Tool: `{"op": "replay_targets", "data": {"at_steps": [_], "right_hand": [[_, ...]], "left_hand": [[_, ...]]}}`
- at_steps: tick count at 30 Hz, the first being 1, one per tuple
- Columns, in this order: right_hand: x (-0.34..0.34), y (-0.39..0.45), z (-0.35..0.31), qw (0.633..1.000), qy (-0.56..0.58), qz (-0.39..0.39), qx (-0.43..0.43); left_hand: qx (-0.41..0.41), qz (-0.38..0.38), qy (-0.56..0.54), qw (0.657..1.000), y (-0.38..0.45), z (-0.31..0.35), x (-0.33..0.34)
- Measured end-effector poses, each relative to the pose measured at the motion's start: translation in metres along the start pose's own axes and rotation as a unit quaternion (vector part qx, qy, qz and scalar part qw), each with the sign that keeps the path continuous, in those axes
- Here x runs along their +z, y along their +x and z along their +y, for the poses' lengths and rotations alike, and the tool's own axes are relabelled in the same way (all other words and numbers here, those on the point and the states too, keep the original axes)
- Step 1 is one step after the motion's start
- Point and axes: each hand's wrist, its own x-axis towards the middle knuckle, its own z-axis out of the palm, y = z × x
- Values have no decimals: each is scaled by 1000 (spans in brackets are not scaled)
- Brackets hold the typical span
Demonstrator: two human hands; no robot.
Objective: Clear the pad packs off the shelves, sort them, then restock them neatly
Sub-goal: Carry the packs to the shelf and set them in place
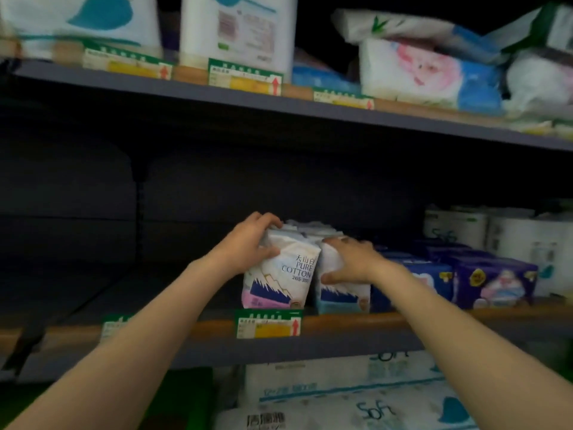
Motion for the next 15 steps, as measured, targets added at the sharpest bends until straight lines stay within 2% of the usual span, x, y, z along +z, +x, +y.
{"op": "replay_targets", "data": {"at_steps": [3,6,9,15], "right_hand": [[1,8,-1,1000,22,-9,7],[4,10,3,999,33,-17,7],[4,10,3,999,32,-14,12],[5,11,3,999,34,-24,15]], "left_hand": [[8,-31,77,997,4,8,10],[-33,-102,142,984,2,9,9],[-80,-141,59,985,0,3,10],[-60,-89,-6,994,0,-1,26]]}}
